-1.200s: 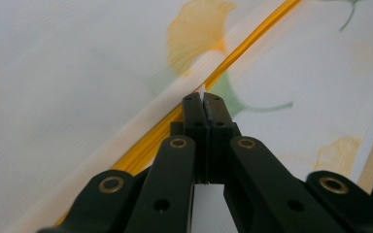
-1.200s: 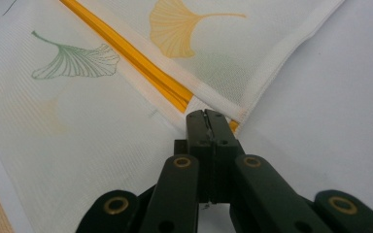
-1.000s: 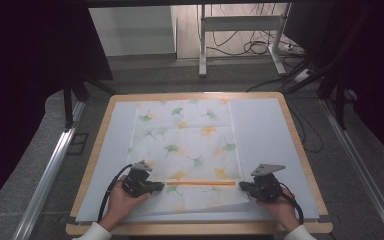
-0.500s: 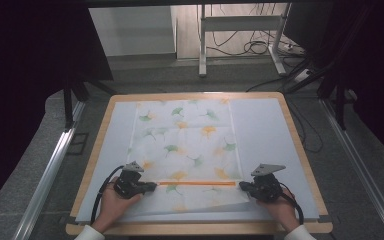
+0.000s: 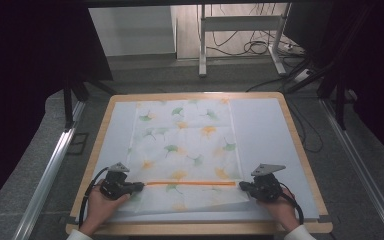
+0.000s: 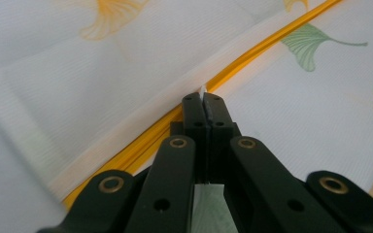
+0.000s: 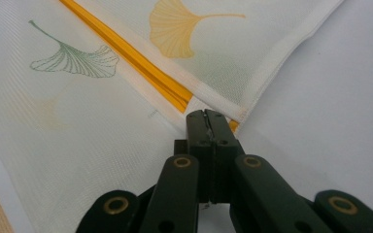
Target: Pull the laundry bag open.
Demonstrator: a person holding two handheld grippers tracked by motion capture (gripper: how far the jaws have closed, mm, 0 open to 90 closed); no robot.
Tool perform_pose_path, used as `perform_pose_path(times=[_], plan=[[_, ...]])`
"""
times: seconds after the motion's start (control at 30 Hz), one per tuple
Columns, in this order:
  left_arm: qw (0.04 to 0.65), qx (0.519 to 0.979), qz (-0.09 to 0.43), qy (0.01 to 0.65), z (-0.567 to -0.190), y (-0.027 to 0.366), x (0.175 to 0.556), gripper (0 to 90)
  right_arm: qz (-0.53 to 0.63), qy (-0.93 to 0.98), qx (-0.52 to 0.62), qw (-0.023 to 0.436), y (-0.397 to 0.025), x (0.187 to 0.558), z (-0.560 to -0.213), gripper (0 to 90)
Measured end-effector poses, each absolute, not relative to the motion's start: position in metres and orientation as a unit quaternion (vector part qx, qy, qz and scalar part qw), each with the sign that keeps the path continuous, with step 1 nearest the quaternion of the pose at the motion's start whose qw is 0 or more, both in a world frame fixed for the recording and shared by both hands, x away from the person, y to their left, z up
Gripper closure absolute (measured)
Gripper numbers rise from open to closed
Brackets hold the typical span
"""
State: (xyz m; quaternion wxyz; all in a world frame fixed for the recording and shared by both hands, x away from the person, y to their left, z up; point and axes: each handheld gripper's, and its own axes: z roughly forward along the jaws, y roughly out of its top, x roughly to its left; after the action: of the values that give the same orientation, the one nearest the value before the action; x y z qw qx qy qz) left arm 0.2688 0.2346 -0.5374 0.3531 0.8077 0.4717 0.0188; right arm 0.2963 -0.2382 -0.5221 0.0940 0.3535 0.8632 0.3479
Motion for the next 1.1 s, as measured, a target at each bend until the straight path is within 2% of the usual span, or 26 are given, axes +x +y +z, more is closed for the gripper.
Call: perform_pose_path(times=[1.1], plan=[[0.34,0.79,0.039,0.509,-0.536,0.276,0.252,90.0,0.345,0.865,0.351,0.096,-0.238,0.296,-0.522,89.7]])
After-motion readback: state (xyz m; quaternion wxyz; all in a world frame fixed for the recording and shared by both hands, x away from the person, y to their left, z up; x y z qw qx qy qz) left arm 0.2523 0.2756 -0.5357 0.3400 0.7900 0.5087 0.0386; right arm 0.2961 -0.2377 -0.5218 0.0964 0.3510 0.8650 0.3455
